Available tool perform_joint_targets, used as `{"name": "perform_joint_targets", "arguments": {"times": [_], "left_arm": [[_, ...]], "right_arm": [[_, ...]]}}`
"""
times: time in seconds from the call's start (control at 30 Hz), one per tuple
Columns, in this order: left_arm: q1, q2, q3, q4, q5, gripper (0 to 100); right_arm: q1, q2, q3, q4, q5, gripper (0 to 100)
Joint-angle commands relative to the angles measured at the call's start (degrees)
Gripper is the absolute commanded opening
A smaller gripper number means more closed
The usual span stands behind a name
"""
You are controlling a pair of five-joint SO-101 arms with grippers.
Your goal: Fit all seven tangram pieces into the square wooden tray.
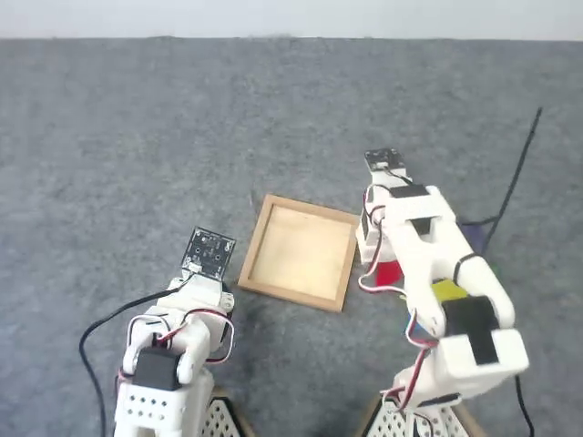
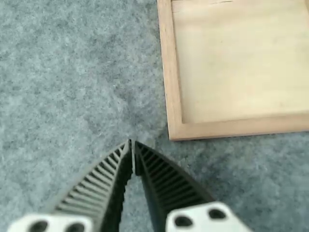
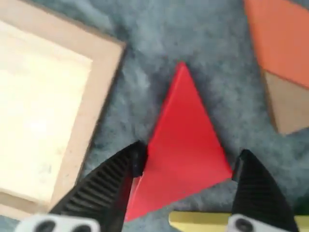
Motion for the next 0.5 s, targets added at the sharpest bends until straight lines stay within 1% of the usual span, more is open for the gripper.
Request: {"name": "perform_joint_targets", "arguments": {"times": [0.0,0.13,0.3,0.47], "left_arm": [[-0.3,-1.2,-0.7,0.3,0.3,1],[-0.3,-1.2,-0.7,0.3,0.3,1],[-0.3,-1.2,-0.7,0.3,0.3,1],[-0.3,-1.2,-0.7,0.3,0.3,1]], "right_arm": [[0.7,-7.5,2.8,1.0,-2.7,32.3],[0.8,-7.5,4.8,-0.7,-2.5,29.9],[0.7,-2.8,4.8,-4.1,-2.5,29.6],[0.8,-0.1,2.5,-3.0,-2.5,29.6]]}}
